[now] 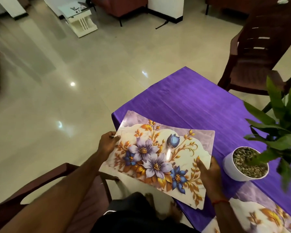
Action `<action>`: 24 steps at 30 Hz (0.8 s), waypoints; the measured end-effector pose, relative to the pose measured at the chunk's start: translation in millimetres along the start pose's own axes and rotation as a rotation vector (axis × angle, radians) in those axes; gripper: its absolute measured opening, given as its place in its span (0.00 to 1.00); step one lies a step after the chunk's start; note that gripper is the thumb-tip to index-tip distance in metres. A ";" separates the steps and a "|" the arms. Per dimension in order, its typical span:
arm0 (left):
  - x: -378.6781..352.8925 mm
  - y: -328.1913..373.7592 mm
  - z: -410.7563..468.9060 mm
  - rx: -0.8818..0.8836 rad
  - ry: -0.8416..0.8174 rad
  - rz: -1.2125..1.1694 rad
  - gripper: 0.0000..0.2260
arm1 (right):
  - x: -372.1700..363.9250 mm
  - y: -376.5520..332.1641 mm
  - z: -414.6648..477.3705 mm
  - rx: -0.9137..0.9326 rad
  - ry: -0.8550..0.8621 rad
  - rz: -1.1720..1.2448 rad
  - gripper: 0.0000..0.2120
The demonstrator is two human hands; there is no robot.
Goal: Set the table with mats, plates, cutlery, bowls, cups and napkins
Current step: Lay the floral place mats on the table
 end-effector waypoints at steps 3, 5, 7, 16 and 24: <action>-1.4 12.7 22.4 -0.017 -0.034 -0.007 0.10 | -6.0 -8.1 6.8 -0.013 0.040 0.001 0.10; -5.1 21.1 39.9 -0.031 -0.068 -0.009 0.07 | -11.6 -12.1 11.5 -0.013 0.075 0.003 0.10; -10.7 32.5 60.5 -0.056 -0.120 -0.006 0.03 | -20.1 -12.6 16.9 -0.031 0.110 0.004 0.11; -32.7 64.9 175.2 -0.168 -0.403 0.123 0.24 | -65.7 -10.6 30.7 -0.152 0.336 -0.025 0.11; -51.5 94.8 240.0 -0.276 -0.521 0.233 0.22 | -80.8 -15.7 30.4 -0.186 0.585 -0.141 0.13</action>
Point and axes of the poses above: each hand's wrist, its own z-axis towards the middle knuckle, its own x-axis out of the back of the hand, y = z × x, the point moved 8 cm from there along z, towards the middle knuckle
